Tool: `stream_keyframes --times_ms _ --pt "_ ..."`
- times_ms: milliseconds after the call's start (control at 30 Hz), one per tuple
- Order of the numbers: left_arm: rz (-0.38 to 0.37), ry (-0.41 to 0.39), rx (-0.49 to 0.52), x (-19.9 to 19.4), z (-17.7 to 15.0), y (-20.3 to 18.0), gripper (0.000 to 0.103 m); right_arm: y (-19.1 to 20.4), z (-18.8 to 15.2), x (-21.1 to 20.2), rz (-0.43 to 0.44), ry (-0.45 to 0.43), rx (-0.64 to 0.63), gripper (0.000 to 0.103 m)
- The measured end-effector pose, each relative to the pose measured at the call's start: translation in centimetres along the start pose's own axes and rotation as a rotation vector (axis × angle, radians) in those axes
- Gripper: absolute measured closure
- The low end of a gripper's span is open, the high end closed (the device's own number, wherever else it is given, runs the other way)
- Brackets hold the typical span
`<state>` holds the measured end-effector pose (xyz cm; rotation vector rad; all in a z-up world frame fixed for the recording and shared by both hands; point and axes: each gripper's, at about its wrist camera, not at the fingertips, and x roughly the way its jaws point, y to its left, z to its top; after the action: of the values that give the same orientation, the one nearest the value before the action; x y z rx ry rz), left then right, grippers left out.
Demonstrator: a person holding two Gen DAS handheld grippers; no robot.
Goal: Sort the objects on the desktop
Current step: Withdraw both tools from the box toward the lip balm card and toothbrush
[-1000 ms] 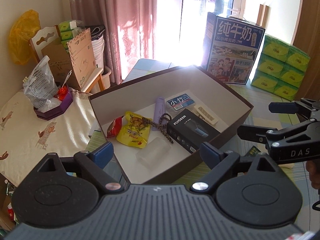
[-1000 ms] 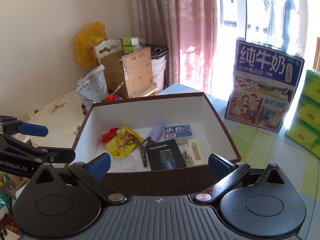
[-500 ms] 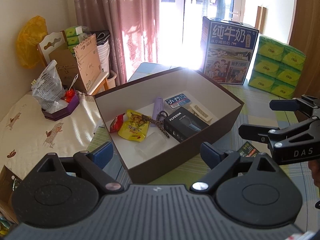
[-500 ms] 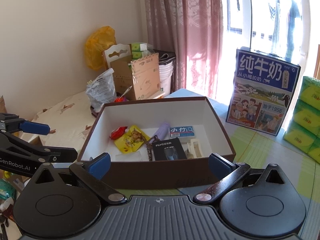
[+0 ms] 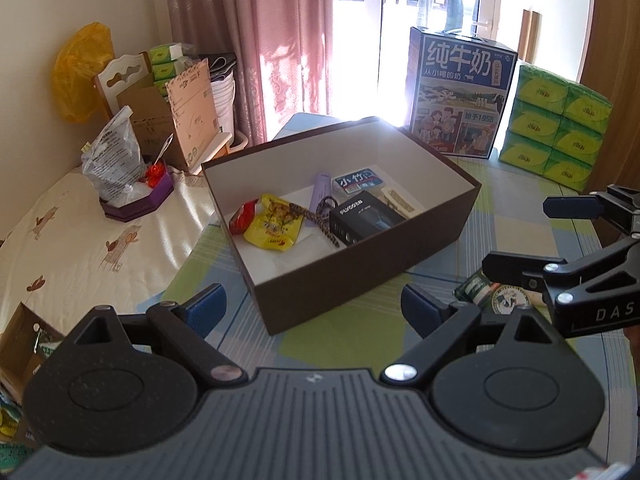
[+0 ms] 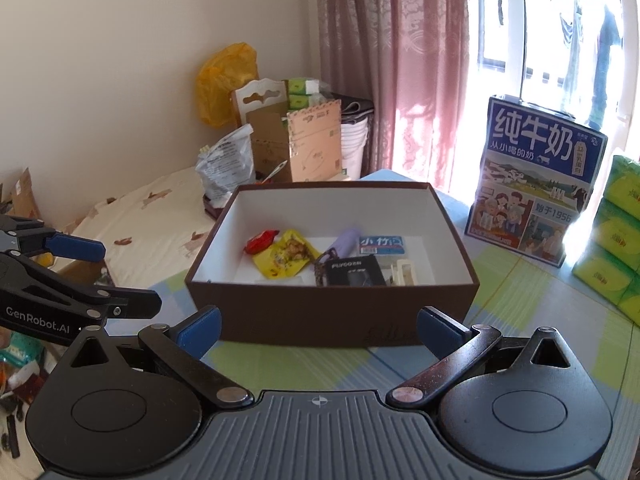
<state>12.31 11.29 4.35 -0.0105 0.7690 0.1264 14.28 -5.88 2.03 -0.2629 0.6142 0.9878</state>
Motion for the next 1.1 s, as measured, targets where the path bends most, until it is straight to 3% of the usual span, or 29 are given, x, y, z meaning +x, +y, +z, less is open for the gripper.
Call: stream_keyframes --times_ms 567,1100 --pt "-0.007 0.056 0.011 -1.0 -3.7 -2.8 0.011 0.3 -4.8 -2.5 0.008 0.06 0.004 0.002" --pt "-0.096 0.186 0.084 2.3 -6.7 -7.1 0.011 -3.4 -11.4 -4.1 -0.098 0.198 0.122 0.002"
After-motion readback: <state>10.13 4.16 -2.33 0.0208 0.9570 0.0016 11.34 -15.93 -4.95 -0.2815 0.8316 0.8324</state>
